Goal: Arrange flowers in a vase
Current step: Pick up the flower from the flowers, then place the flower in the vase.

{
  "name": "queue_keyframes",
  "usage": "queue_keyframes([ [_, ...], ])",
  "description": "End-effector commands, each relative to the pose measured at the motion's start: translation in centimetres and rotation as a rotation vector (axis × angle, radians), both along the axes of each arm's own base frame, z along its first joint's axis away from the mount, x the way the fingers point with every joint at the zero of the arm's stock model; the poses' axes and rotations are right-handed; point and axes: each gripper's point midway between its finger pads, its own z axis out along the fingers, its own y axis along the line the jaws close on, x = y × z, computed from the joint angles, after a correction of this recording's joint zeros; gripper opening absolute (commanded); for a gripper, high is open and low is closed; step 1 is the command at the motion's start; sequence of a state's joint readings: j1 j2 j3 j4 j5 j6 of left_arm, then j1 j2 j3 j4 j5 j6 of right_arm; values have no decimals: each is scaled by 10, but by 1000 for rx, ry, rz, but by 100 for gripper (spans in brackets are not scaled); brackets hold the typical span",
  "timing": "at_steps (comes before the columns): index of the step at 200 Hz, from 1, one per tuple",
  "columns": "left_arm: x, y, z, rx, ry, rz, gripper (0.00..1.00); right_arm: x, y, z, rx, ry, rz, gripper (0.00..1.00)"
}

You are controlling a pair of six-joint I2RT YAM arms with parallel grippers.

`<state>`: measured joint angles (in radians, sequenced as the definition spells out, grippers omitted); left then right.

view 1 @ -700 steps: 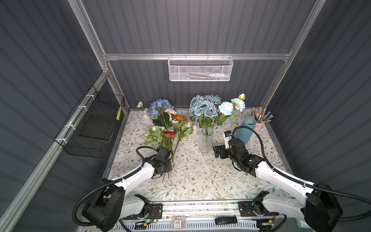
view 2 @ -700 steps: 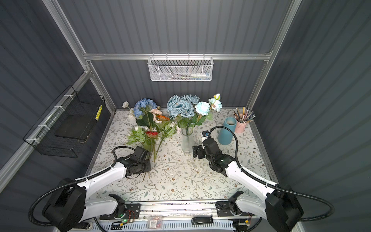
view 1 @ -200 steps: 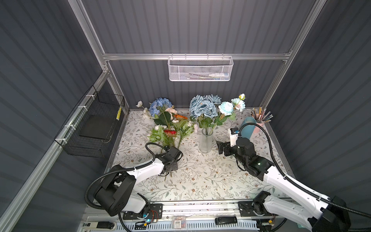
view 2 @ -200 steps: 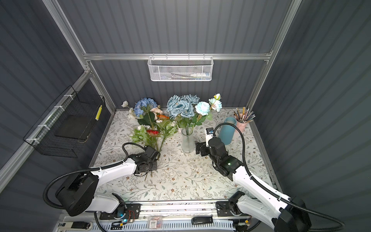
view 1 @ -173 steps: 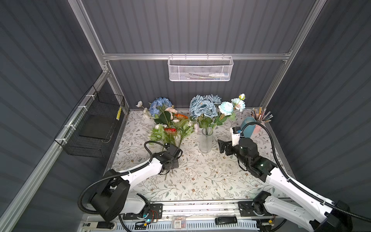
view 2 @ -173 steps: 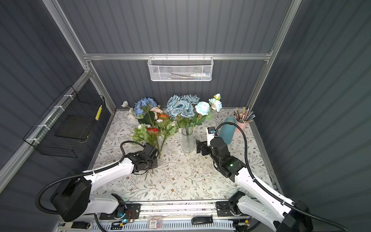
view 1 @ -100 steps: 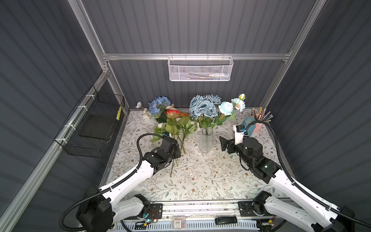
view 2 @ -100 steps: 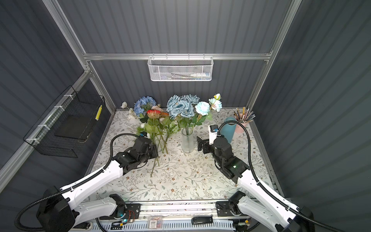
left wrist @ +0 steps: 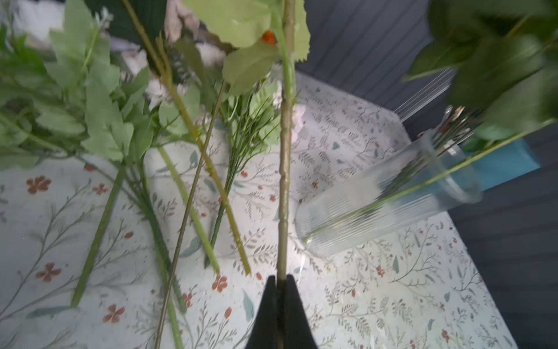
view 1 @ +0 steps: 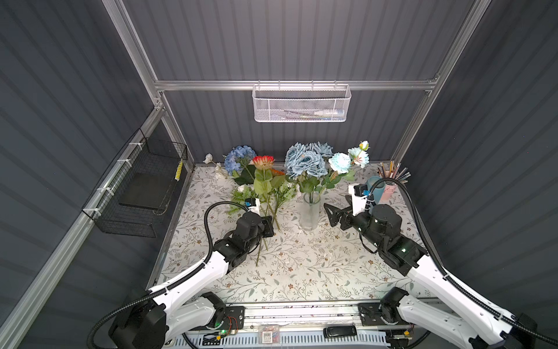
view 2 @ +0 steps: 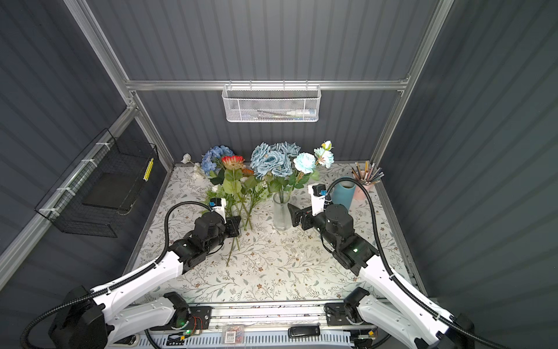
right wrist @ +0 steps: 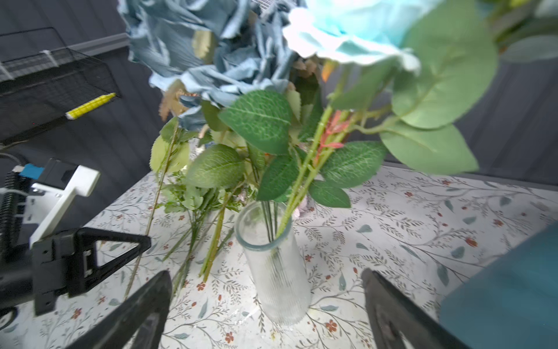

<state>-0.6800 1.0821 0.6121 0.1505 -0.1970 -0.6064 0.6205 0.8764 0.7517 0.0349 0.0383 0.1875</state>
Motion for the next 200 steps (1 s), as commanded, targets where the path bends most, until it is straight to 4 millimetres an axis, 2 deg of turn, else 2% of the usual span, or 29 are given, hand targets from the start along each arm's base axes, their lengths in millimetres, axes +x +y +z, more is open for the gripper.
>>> queue_keyframes([
  [1,12,-3,68,-56,-264,-3,0,-15,26,32,80,-46,157,99],
  [31,8,-16,123,-95,-469,-82,0,-20,45,50,104,-75,234,98],
  [53,-1,-27,157,-124,-584,-159,0,-21,60,67,107,-106,280,89],
  [81,-18,-48,186,-161,-673,-308,0,-23,79,90,109,-147,344,82],
  [111,-29,-66,195,-188,-698,-432,0,-22,92,109,125,-181,393,71],
  [136,-35,-78,194,-207,-693,-510,0,-21,96,121,138,-205,407,67],
  [138,-35,-79,194,-209,-692,-516,0,-16,100,114,129,-188,408,67],
  [142,-36,-81,194,-212,-690,-525,0,-14,102,112,129,-184,409,66],
  [200,-46,-99,186,-250,-664,-640,0,2,102,107,119,-193,346,57],
])
